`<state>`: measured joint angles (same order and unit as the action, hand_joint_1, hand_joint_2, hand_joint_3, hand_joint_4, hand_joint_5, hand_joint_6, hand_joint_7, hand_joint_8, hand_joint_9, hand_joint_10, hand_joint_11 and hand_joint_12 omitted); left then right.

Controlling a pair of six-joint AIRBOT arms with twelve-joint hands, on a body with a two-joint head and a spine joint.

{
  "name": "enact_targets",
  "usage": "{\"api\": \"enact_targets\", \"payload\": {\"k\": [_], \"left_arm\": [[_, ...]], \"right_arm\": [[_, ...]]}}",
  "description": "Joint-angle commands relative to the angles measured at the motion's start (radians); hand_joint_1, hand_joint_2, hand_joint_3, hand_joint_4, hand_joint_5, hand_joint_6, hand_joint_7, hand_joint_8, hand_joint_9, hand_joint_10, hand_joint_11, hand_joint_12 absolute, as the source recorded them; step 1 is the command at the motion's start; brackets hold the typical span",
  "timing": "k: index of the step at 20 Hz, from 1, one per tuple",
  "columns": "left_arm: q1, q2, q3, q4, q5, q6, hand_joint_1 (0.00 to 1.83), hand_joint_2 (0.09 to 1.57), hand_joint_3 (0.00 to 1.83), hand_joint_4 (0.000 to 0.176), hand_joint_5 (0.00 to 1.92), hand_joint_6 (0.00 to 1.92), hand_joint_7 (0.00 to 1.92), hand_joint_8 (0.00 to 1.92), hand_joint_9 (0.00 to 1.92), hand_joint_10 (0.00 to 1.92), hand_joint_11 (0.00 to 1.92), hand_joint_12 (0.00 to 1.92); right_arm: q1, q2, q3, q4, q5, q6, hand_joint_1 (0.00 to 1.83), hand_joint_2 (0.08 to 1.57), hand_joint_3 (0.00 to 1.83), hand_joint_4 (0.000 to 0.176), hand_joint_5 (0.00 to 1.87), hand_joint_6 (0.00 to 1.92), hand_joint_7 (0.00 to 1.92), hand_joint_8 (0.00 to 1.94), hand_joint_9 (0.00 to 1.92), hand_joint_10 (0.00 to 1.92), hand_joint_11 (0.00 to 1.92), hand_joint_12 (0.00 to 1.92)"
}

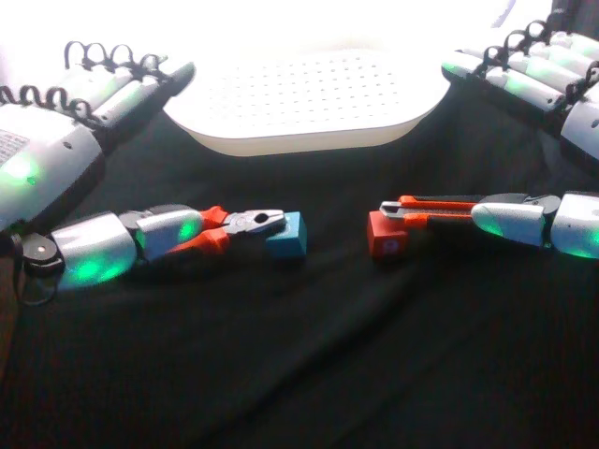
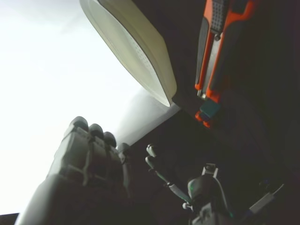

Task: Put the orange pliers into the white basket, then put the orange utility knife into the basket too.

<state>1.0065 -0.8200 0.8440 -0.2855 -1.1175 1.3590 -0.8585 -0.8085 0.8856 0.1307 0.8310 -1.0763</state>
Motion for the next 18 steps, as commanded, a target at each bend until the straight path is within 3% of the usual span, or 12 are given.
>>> {"api": "enact_targets", "payload": {"k": [1,3,6,9,10,11,13,14,15,16,17,18], "left_arm": [[0.001,0.0,-0.006,0.006,-0.136,-0.002,0.35,1.22,0.03,0.045,0.0,0.0,0.0,0.0,0.0,0.0,0.0,0.0],[0.015,-0.013,-0.003,-0.014,-0.129,-0.002,0.37,1.22,0.02,0.041,0.0,0.0,0.0,0.0,0.0,0.0,0.0,0.0],[0.013,-0.051,0.022,-0.042,-0.061,-0.003,0.47,1.24,0.01,0.008,0.0,0.0,0.0,0.0,0.0,0.0,0.04,0.02],[-0.008,-0.113,0.073,-0.089,0.035,-0.005,0.44,1.25,0.01,0.033,0.0,0.0,0.0,0.0,0.01,0.0,0.03,0.03],[-0.021,-0.139,0.096,-0.107,0.078,-0.005,0.45,1.24,0.0,0.027,0.0,0.0,0.02,0.0,0.01,0.0,0.01,0.15],[-0.026,-0.148,0.105,-0.115,0.093,-0.005,0.5,1.22,0.0,0.03,0.03,0.0,0.08,0.0,0.06,0.02,0.0,0.44],[-0.034,-0.18,0.133,-0.144,0.135,-0.005,0.59,1.21,0.0,0.0,0.18,0.03,0.21,0.02,0.19,0.09,0.0,1.18],[-0.036,-0.195,0.146,-0.156,0.159,-0.005,0.65,1.22,0.0,0.0,0.3,0.02,0.35,0.04,0.23,0.26,0.0,1.27],[-0.039,-0.207,0.157,-0.161,0.18,-0.005,0.7,1.22,0.0,0.0,0.4,0.04,0.46,0.13,0.19,0.7,0.0,1.47],[-0.04,-0.213,0.161,-0.165,0.187,-0.005,0.79,1.21,0.0,0.0,0.45,0.49,0.41,0.74,0.23,1.24,0.04,1.8],[-0.042,-0.218,0.167,-0.167,0.199,-0.004,0.89,1.29,0.0,0.0,0.57,1.34,0.37,1.17,0.28,1.53,0.21,1.9],[-0.046,-0.224,0.174,-0.171,0.209,-0.004,0.91,1.32,0.0,0.0,0.59,1.56,0.37,1.69,0.38,1.84,0.5,1.92]], "right_arm": [[0.01,-0.002,-0.005,0.001,0.128,-0.003,0.41,1.19,0.03,0.012,0.0,0.0,0.0,0.0,0.0,0.0,0.0,0.0],[0.003,-0.005,-0.005,0.006,0.131,-0.003,0.43,1.18,0.02,0.009,0.0,0.0,0.0,0.0,0.0,0.0,0.0,0.0],[-0.002,-0.005,-0.005,0.013,0.131,-0.003,0.44,1.19,0.01,0.024,0.0,0.0,0.0,0.0,0.0,0.0,0.0,0.0],[-0.003,-0.006,-0.005,0.015,0.132,-0.003,0.39,1.21,0.02,0.032,0.0,0.0,0.0,0.0,0.0,0.0,0.0,0.0],[-0.004,-0.006,-0.005,0.015,0.133,-0.003,0.39,1.22,0.02,0.018,0.0,0.0,0.0,0.0,0.0,0.0,0.0,0.0],[-0.004,-0.006,-0.005,0.016,0.133,-0.003,0.38,1.23,0.02,0.018,0.0,0.0,0.0,0.0,0.0,0.0,0.0,0.0],[-0.006,-0.007,-0.005,0.017,0.133,-0.002,0.43,1.22,0.01,0.015,0.0,0.0,0.0,0.0,0.0,0.0,0.0,0.0],[-0.006,-0.007,-0.004,0.017,0.133,-0.002,0.46,1.22,0.01,0.019,0.0,0.0,0.0,0.0,0.0,0.0,0.0,0.0],[-0.006,-0.007,-0.004,0.018,0.133,-0.002,0.46,1.22,0.01,0.026,0.0,0.0,0.0,0.0,0.0,0.0,0.0,0.0],[-0.006,-0.008,-0.004,0.018,0.133,-0.002,0.43,1.23,0.01,0.037,0.0,0.0,0.0,0.0,0.0,0.0,0.0,0.0],[-0.006,-0.008,-0.004,0.019,0.133,-0.002,0.41,1.24,0.01,0.038,0.0,0.0,0.0,0.0,0.0,0.0,0.0,0.0],[-0.007,-0.009,-0.004,0.019,0.133,-0.002,0.41,1.25,0.01,0.037,0.0,0.0,0.0,0.0,0.0,0.0,0.0,0.0]]}}
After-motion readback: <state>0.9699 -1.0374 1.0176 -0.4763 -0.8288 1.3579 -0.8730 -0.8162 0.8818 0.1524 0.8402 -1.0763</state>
